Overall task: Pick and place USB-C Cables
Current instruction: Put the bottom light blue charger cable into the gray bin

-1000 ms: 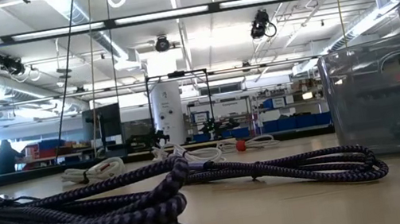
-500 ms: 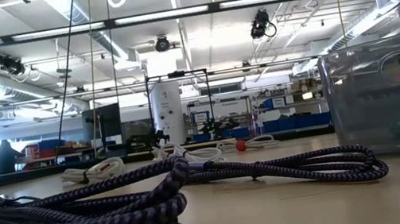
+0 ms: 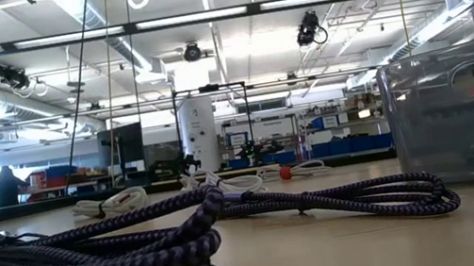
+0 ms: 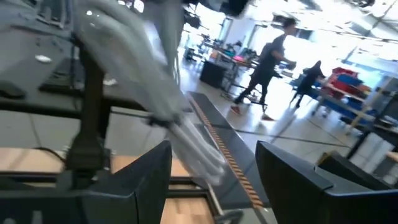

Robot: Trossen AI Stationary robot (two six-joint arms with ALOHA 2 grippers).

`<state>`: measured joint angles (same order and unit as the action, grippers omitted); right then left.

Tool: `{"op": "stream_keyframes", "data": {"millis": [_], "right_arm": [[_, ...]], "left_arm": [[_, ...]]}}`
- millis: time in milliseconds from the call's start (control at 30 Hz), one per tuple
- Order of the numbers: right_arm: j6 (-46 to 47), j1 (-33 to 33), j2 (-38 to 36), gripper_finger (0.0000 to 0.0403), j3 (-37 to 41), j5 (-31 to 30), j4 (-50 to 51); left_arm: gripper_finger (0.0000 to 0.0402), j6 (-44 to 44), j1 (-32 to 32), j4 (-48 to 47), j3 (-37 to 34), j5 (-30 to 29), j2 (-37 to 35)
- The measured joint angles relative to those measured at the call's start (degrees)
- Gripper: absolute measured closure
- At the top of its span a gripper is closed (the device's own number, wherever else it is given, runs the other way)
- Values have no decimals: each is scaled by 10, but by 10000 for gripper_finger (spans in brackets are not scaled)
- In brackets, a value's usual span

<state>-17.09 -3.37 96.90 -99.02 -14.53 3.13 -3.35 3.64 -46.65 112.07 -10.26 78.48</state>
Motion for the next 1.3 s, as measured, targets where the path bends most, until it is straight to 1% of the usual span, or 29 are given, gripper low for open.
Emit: {"op": "stream_keyframes", "data": {"millis": [167, 433, 500, 567, 600, 667, 733, 767, 800, 1000, 1067, 1300], "right_arm": [[24, 2, 7, 165, 0, 42, 6], [26, 0, 6, 167, 0, 42, 0], [34, -1, 6, 177, 0, 42, 7], [36, 0, 6, 204, 1, 42, 16], [36, 0, 6, 226, 1, 42, 16], [36, 0, 6, 281, 1, 42, 16], [36, 0, 6, 351, 1, 43, 17], [35, 0, 6, 373, 1, 44, 18], [35, 0, 6, 382, 1, 44, 18], [36, -1, 6, 383, 1, 44, 27], [41, -3, 6, 383, 1, 43, 35], [74, -32, 6, 383, 1, 34, 116]], "left_arm": [[392, -4, 0, 0, 0, -1, 7], [392, -3, 0, 6, 0, 5, 18], [392, -3, 0, 5, 0, 7, 20], [392, -3, 0, 6, 0, 7, 20], [392, -3, 0, 8, 0, 7, 19], [392, -2, 0, 9, 0, 7, 19], [392, -1, 0, 11, 0, 6, 19], [392, -1, 0, 11, 0, 6, 19], [392, 0, 0, 12, 0, 6, 19], [391, -8, 0, 9, 0, 7, 19], [373, -17, 0, 8, 0, 6, 19], [272, -52, -1, 35, 0, 9, 19]]}}
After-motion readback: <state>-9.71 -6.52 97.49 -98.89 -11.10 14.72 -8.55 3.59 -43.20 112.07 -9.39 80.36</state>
